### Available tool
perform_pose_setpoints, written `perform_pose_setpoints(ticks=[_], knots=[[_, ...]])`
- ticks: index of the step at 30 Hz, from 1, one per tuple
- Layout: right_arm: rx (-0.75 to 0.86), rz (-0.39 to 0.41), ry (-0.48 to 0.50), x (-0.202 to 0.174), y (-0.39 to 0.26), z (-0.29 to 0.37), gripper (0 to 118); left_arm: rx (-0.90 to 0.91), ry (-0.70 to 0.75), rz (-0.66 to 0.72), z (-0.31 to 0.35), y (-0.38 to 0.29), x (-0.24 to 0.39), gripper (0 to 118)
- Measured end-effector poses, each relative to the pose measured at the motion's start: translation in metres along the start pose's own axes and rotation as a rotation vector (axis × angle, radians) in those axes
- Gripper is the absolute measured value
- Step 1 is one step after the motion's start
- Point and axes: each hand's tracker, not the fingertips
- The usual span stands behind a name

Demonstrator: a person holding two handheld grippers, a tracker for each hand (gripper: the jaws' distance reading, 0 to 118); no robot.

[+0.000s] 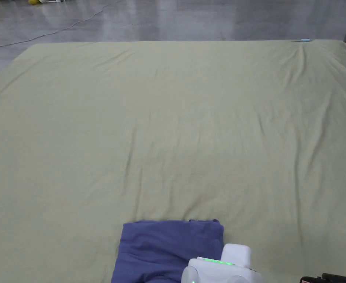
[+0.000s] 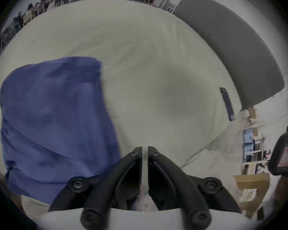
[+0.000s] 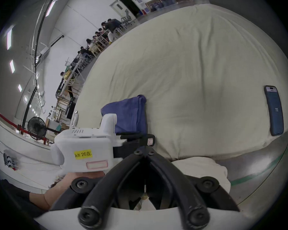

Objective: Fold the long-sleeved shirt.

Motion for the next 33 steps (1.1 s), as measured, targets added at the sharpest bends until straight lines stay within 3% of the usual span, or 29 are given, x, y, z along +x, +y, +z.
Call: perform_pose_setpoints(ticks=[4,8,13,17,21,26,27,28,30,31,32,33], knots=[[0.057,-0.004,0.020,-0.002,0.008,0.010,0,0.061,-0.152,0.027,0.040,0.012,0.000,1],[0.101,0.014,0.106,-0.016,0.022,0.004,0,0.186,-0.261,0.130,0.113,0.023,-0.056,1],[0.019,0.049,0.226,-0.045,0.038,-0.052,0,0.302,-0.060,0.246,0.180,0.014,-0.159,1],[-0.107,0.089,0.263,-0.069,0.047,-0.122,0,0.258,0.057,0.305,0.196,0.005,-0.217,1],[-0.197,0.038,0.199,-0.066,0.051,-0.177,0,0.266,0.033,0.357,0.202,-0.004,-0.239,1],[-0.324,0.023,-0.019,-0.039,0.039,-0.225,0,0.238,0.021,0.344,0.190,-0.007,-0.239,1],[-0.316,-0.011,-0.005,-0.032,0.037,-0.228,0,0.234,0.019,0.345,0.187,-0.007,-0.239,1],[-0.288,-0.082,0.073,-0.026,0.037,-0.228,0,0.231,0.013,0.347,0.185,-0.007,-0.240,1],[-0.303,-0.146,0.088,-0.019,0.040,-0.228,0,0.224,-0.020,0.349,0.181,-0.006,-0.242,12],[-0.305,-0.142,0.092,-0.018,0.041,-0.228,0,0.221,-0.039,0.340,0.178,-0.005,-0.243,17],[-0.306,-0.131,0.090,-0.017,0.042,-0.228,0,0.219,-0.059,0.334,0.176,-0.004,-0.244,31],[-0.308,-0.120,0.094,-0.017,0.042,-0.228,0,0.220,-0.078,0.335,0.174,-0.004,-0.246,66]])
